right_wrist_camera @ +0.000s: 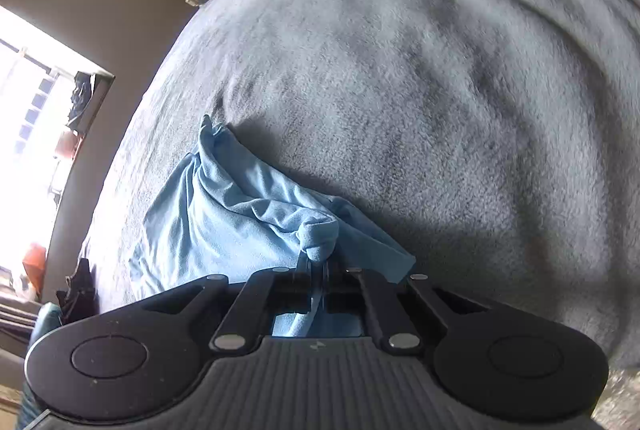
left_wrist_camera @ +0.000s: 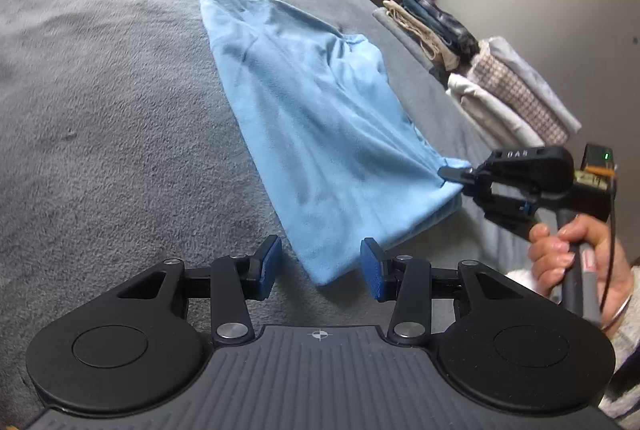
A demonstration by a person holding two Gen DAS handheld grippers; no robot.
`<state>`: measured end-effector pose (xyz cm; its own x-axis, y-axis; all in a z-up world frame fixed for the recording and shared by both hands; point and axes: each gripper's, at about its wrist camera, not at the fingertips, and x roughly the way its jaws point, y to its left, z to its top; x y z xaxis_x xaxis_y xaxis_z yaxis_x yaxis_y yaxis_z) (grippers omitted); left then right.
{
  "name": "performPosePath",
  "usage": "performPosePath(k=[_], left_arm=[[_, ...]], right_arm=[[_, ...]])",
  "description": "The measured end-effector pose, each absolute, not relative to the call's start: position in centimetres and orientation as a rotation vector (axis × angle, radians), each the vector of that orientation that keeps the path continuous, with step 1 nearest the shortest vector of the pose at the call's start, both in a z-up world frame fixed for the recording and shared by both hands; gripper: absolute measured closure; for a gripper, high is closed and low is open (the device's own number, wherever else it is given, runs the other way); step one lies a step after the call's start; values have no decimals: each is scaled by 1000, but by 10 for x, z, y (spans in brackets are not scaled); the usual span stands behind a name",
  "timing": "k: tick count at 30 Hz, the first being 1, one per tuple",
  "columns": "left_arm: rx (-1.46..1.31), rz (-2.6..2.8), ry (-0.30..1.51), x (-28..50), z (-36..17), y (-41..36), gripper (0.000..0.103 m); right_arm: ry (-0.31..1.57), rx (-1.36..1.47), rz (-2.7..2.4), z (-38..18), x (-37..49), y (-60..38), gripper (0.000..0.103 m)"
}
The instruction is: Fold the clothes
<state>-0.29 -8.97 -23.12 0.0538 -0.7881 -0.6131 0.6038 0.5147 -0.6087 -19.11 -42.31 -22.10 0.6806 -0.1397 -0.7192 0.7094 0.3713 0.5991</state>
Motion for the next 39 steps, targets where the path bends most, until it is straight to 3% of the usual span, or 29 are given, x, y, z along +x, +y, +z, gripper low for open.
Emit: performPosePath(k=[13,22,24,26,28,33,37,39], left_arm=[[-252,-1037,1148,4,-238,-98,65],[-243,-1021,1146,3,-241,-98,71],[-248,-1015,1150,4,-242,-99,74],[-240,-1007,1147,4,-242,-100,90],[-234,-1011,1139,3,-241,-100,99],[-231,-1014,1157,4,-244,-101,100],[-277,-1012,1198,8,-251,-96,98],[-296,-1011,1211,9,-252,-94,98]], right_arm=[[740,943,-646,-216,-186,-423,99],[703,1160,-544,-221,-197,-444,96],[728,1199,-510,-225,-196,-448,96],[747,1162,-503,-224,-193,-449,97],[753,1080,-516,-218,-191,-447,102],[830,1000,-530,-217,-189,-444,102],[861,1039,-542,-221,-192,-451,98],[857,1032,-558,-216,-199,-455,89]])
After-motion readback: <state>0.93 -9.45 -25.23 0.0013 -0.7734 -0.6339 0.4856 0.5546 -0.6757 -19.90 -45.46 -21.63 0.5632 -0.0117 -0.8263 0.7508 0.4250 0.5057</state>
